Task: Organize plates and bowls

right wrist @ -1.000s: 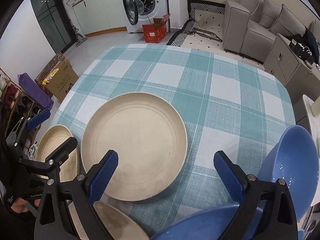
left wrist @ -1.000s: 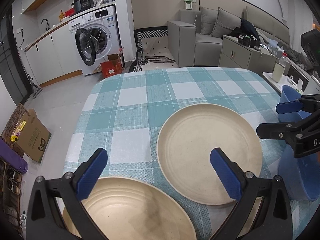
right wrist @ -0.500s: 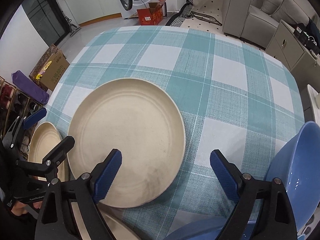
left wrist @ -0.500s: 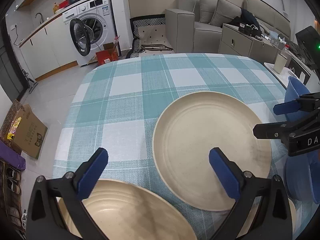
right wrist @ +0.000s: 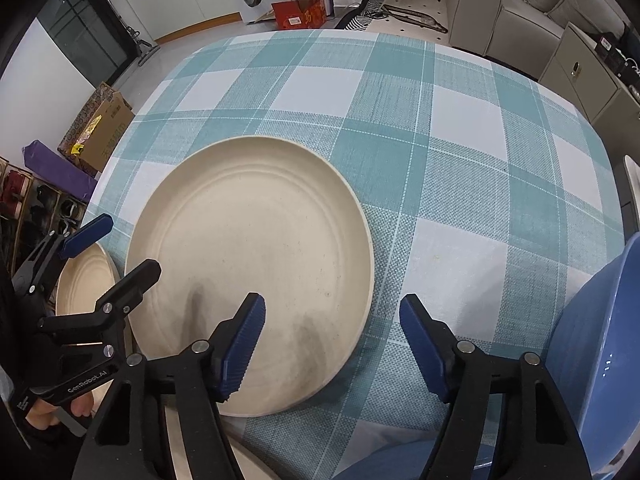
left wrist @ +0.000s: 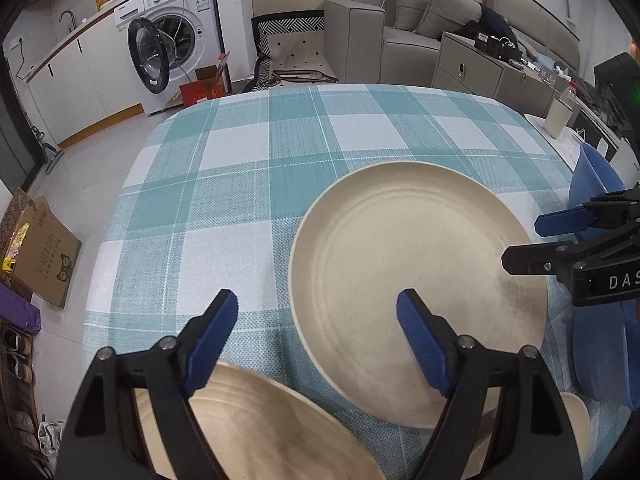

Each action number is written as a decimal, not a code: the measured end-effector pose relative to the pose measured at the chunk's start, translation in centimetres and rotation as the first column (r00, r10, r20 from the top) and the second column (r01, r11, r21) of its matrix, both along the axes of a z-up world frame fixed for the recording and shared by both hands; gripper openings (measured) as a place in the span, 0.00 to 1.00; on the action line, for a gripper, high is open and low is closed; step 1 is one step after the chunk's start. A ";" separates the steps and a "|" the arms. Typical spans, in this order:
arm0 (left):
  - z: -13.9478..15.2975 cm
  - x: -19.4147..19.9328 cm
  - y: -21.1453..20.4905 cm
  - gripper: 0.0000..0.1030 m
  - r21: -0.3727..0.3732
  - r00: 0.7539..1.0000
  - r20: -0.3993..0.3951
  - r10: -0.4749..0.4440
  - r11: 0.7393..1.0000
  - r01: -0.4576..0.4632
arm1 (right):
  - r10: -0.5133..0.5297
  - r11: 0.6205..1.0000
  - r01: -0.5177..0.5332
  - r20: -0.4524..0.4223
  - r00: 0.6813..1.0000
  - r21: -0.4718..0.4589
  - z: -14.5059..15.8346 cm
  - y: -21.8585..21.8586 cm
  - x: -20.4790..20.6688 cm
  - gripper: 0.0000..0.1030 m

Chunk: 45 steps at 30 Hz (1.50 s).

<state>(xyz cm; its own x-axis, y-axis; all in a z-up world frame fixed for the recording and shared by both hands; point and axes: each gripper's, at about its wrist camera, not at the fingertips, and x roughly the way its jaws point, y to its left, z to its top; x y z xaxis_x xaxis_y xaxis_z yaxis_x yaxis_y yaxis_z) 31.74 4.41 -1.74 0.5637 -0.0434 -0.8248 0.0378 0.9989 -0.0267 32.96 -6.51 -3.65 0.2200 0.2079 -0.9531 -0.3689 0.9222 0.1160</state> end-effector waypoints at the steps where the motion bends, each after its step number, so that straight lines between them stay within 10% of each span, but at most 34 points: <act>1: -0.1 0.1 0.0 0.63 -0.003 1.000 -0.010 -0.002 1.000 0.002 | 0.001 1.000 -0.001 -0.003 1.000 -0.001 -0.1 0.1 0.0 0.67; 26: -1.6 0.7 0.0 0.31 -0.030 0.997 -0.073 -0.009 1.000 0.007 | -0.003 1.000 0.003 -0.073 0.997 -0.003 -2.4 0.7 0.5 0.38; 45: -0.6 0.0 0.5 0.26 -0.046 0.999 -0.051 0.008 0.999 -0.011 | -0.017 1.000 0.018 -0.015 1.000 0.025 -1.1 -0.6 -0.2 0.22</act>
<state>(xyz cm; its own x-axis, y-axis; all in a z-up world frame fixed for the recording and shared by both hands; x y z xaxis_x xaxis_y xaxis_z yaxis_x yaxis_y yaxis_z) 31.69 4.86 -2.30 0.5220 -0.0773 -0.8494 0.0257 0.9969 -0.0749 32.72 -7.11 -4.71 0.2097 0.2281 -0.9508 -0.3509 0.9252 0.1446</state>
